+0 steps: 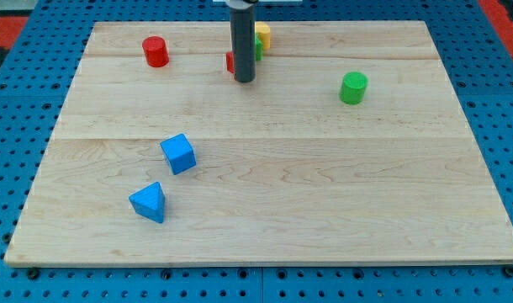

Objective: Push the red circle towards the green star

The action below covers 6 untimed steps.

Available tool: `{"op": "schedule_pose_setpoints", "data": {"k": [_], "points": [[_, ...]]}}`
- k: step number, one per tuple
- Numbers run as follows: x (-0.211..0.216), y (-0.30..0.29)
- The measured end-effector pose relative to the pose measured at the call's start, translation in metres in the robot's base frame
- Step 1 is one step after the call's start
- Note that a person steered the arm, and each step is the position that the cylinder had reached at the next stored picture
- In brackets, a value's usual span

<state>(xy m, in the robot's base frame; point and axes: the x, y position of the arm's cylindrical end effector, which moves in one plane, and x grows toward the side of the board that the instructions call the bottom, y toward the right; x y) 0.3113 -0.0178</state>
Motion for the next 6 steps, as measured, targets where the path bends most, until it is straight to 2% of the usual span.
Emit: {"op": "schedule_pose_setpoints", "data": {"k": [1,2,3,4,5,6], "points": [[0.022,-0.003],[0.044,-0.108],[0.004,-0.18],[-0.016,-0.151],[-0.017,-0.121],[-0.024,-0.191]]}}
